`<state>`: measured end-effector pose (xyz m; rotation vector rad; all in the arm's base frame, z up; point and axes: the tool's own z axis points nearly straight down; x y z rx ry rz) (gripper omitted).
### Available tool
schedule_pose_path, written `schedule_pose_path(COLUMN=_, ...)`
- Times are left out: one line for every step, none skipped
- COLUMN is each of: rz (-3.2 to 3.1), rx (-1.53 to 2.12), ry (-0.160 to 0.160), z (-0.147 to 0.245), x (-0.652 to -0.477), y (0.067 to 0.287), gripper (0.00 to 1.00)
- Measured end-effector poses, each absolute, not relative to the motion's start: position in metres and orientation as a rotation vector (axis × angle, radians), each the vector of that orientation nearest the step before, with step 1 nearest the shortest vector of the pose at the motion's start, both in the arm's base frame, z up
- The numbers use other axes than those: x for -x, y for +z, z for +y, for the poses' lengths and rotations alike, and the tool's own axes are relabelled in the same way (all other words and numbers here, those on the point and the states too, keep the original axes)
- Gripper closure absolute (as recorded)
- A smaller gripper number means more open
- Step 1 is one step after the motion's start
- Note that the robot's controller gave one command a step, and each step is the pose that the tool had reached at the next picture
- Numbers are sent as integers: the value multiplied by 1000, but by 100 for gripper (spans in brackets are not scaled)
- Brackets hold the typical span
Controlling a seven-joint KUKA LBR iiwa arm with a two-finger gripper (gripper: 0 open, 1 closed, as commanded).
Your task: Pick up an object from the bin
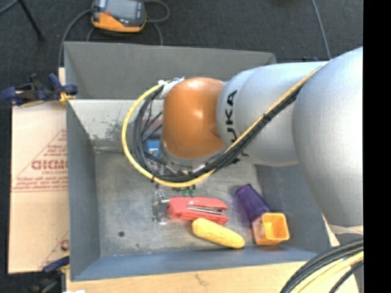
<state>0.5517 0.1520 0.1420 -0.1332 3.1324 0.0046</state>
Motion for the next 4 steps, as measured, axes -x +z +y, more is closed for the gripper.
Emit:
schedule_pose_path(rz=3133, rx=224, ry=-2, z=115, x=-544, y=142, gripper=0)
schedule_pose_path(rz=3114, rx=411, ry=0, z=69, x=-548, y=80, gripper=100)
schedule_pose_path(rz=3114, rx=409, ry=0, z=69, x=-548, y=80, gripper=100)
schedule_pose_path(rz=3109, rx=436, ry=1, z=63, x=-567, y=217, gripper=100)
